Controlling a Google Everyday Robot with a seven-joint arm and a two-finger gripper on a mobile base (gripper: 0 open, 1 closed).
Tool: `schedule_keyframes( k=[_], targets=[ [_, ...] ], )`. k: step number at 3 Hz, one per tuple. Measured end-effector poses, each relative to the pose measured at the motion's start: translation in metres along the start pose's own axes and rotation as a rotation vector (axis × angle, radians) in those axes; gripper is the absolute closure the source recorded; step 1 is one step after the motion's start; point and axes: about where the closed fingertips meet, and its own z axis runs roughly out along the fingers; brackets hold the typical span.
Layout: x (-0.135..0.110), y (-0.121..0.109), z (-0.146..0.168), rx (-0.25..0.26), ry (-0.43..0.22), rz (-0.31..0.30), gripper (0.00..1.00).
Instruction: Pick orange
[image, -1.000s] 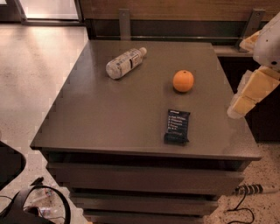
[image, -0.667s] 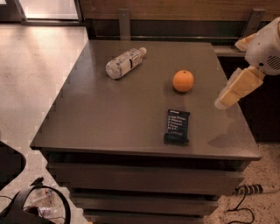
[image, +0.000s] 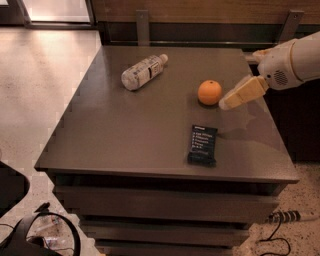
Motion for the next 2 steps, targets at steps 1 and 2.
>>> schedule_keyframes(
  k=[1,2],
  targets=[
    [0.001,-0.011,0.031,-0.009,-0.024,0.076,0.0],
    [0.0,-0.015,0.059,-0.047,0.019,0.128,0.0]
  ],
)
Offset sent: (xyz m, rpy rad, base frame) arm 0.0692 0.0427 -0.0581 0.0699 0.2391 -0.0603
